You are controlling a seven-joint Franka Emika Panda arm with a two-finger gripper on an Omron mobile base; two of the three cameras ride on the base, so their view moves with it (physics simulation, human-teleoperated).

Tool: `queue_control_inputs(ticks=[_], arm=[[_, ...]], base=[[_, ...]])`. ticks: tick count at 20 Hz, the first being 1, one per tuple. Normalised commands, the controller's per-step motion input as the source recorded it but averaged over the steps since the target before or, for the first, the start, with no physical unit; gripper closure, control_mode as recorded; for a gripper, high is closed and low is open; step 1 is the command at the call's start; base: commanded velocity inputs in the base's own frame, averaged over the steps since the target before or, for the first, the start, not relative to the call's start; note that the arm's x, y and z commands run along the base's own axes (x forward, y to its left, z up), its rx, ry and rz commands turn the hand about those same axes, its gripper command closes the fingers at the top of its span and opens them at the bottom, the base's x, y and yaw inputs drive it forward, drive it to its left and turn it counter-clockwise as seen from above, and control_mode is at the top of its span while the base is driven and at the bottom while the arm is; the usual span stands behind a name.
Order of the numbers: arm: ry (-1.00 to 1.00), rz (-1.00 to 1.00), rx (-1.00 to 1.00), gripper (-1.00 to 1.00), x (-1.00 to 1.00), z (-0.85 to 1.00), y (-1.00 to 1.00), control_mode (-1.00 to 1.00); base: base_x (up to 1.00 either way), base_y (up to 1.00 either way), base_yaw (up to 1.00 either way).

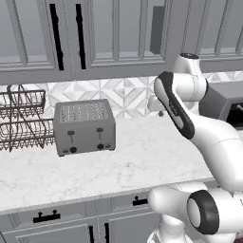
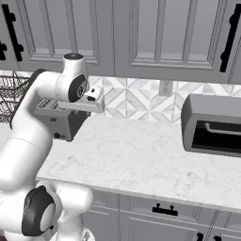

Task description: Take a straw from the drawer in front and place it inside the glass cup on the dining counter.

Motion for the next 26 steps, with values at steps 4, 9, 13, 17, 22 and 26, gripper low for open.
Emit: queue_control_inputs(ticks=[4,9,13,17,22,26], arm=[[0.0,0.0,0.0,-1.0,-0.04,0.0,0.0,1.0],[0.0,0.0,0.0,-1.0,0.0,0.0,0.0,1.0],[0.0,0.0,0.0,-1.0,0.0,0.0,0.0,1.0],[0.0,0.0,0.0,-1.0,0.0,0.0,0.0,1.0],[0.0,0.0,0.0,-1.0,0.0,0.0,0.0,1.0],[0.0,0.0,0.0,-1.0,0.0,0.0,0.0,1.0]], base=[[-0.19,0.05,0.0],[-0.96,0.06,0.09],[-0.81,-0.01,0.31],[-0.1,-0.29,0.5],[0.0,-0.71,0.58],[0.0,-0.84,0.62]])
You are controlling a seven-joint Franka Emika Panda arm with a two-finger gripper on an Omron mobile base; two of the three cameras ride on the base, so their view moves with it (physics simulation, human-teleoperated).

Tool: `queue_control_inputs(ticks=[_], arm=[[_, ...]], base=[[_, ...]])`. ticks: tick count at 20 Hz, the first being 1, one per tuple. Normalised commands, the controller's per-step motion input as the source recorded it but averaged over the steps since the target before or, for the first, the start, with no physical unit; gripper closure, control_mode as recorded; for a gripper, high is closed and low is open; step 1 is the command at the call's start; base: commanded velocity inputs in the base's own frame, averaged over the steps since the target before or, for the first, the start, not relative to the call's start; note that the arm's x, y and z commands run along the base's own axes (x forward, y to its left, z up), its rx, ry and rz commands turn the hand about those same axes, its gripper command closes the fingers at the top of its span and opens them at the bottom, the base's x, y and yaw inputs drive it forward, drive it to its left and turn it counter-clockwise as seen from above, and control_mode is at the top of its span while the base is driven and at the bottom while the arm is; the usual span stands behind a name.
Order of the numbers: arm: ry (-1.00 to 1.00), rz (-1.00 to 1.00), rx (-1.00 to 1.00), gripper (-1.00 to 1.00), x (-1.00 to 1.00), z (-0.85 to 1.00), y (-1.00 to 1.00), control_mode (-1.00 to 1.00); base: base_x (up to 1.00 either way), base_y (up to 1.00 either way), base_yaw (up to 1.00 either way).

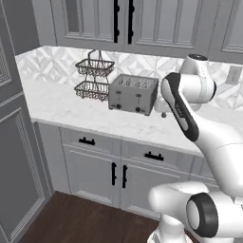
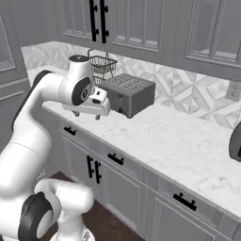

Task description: Take a straw from the drawer in front and place it inside the glass cup on the dining counter.

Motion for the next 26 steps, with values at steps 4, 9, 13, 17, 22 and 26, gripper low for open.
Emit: queue_control_inputs(ticks=[4,9,13,17,22,26], arm=[[0.0,0.0,0.0,-1.0,0.0,0.0,0.0,1.0],[0.0,0.0,0.0,-1.0,0.0,0.0,0.0,1.0],[0.0,0.0,0.0,-1.0,0.0,0.0,0.0,1.0],[0.0,0.0,0.0,-1.0,0.0,0.0,0.0,1.0],[0.0,0.0,0.0,-1.0,0.0,0.0,0.0,1.0],[0.0,0.0,0.0,-1.0,0.0,0.0,0.0,1.0]], base=[[0.04,-0.84,0.61],[0.12,-0.69,0.6],[-0.02,-0.64,0.54],[-0.19,-0.68,0.4],[-0.07,-0.7,0.32],[-0.22,-0.55,0.26]])
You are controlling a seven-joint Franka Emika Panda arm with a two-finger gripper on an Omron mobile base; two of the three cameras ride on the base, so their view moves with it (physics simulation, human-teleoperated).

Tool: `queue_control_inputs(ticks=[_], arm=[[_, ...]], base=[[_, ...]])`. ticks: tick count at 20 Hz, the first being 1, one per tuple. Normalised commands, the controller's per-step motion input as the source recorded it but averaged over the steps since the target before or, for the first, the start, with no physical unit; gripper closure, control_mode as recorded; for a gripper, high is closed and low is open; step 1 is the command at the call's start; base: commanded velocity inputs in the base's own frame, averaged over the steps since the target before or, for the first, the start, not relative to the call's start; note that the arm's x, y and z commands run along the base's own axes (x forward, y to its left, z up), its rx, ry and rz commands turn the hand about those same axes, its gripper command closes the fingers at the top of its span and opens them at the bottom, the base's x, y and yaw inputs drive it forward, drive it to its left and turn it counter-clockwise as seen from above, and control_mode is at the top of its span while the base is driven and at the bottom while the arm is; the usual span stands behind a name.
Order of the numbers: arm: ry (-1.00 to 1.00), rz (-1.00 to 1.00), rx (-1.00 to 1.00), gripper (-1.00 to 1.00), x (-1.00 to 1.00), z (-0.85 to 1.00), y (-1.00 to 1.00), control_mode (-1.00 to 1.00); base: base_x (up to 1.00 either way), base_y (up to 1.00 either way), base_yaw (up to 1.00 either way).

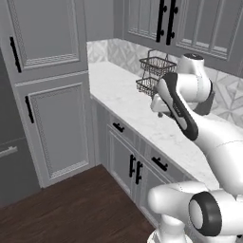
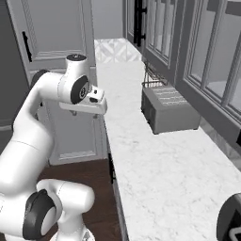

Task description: Take a straw from the drawer in front and place it inside the glass cup on the dining counter.

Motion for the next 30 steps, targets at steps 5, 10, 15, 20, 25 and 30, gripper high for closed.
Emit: queue_control_inputs(ticks=[5,10,15,20,25,30], arm=[[0.0,0.0,0.0,-1.0,0.0,0.0,0.0,1.0],[0.0,0.0,0.0,-1.0,0.0,0.0,0.0,1.0],[0.0,0.0,0.0,-1.0,0.0,0.0,0.0,1.0],[0.0,0.01,-0.04,-1.0,0.0,-0.07,-0.11,-1.0],[-0.07,0.01,-0.48,-1.0,0.21,-0.55,0.53,-1.0],[-0.07,0.0,-0.6,-1.0,0.51,-0.9,0.87,-1.0]], base=[[-0.51,-0.27,0.16],[-0.37,-0.45,0.08],[-0.09,-0.39,0.04],[0.0,-0.07,0.0],[0.0,0.0,0.0],[0.0,0.0,0.0]])
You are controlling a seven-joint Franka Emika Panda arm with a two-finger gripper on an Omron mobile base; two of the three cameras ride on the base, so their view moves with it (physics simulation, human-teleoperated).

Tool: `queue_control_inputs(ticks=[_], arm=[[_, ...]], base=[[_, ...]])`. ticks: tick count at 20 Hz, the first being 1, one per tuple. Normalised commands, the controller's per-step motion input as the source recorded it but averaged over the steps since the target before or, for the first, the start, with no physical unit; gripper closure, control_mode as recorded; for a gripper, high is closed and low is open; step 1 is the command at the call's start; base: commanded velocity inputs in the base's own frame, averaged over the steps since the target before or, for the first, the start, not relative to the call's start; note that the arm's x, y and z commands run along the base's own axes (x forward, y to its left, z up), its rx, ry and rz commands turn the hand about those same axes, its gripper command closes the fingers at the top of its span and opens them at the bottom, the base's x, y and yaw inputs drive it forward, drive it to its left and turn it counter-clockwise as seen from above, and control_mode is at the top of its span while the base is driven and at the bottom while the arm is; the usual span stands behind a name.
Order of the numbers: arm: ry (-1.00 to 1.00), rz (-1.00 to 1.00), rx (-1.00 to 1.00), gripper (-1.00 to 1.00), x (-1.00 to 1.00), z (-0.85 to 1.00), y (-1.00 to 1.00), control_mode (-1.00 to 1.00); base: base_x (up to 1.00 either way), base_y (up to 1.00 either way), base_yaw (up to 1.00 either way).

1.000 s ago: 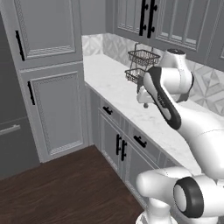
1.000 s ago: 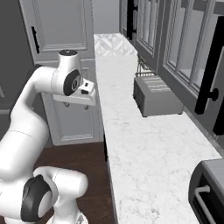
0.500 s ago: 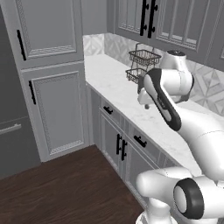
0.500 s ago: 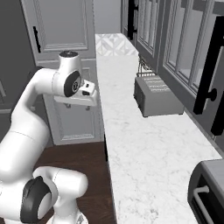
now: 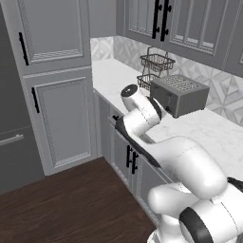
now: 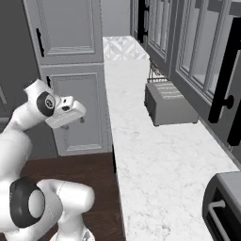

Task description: Take a straw from the drawer in front and place it inside the glass cup on the dining counter.

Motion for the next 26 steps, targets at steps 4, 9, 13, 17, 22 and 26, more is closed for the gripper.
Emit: queue_control_inputs(ticks=[4,9,13,17,22,26], arm=[[-0.04,0.0,-0.53,-1.0,0.48,-1.0,0.68,-1.0],[-0.02,0.0,-0.48,-1.0,0.53,-1.0,0.63,-1.0],[0.0,-0.03,-0.33,-1.0,0.51,-0.83,0.21,-1.0],[0.0,-0.1,-0.26,-1.0,0.46,-0.68,0.0,-1.0],[-0.03,-0.2,-0.23,-1.0,0.25,-0.5,-0.02,-1.0],[-0.09,-0.26,-0.18,-1.0,0.01,-0.2,-0.11,-1.0]], base=[[0.0,0.0,0.0],[0.0,0.0,0.0],[0.0,0.0,0.0],[0.0,0.0,0.0],[0.0,0.0,0.0],[0.0,0.0,0.0]])
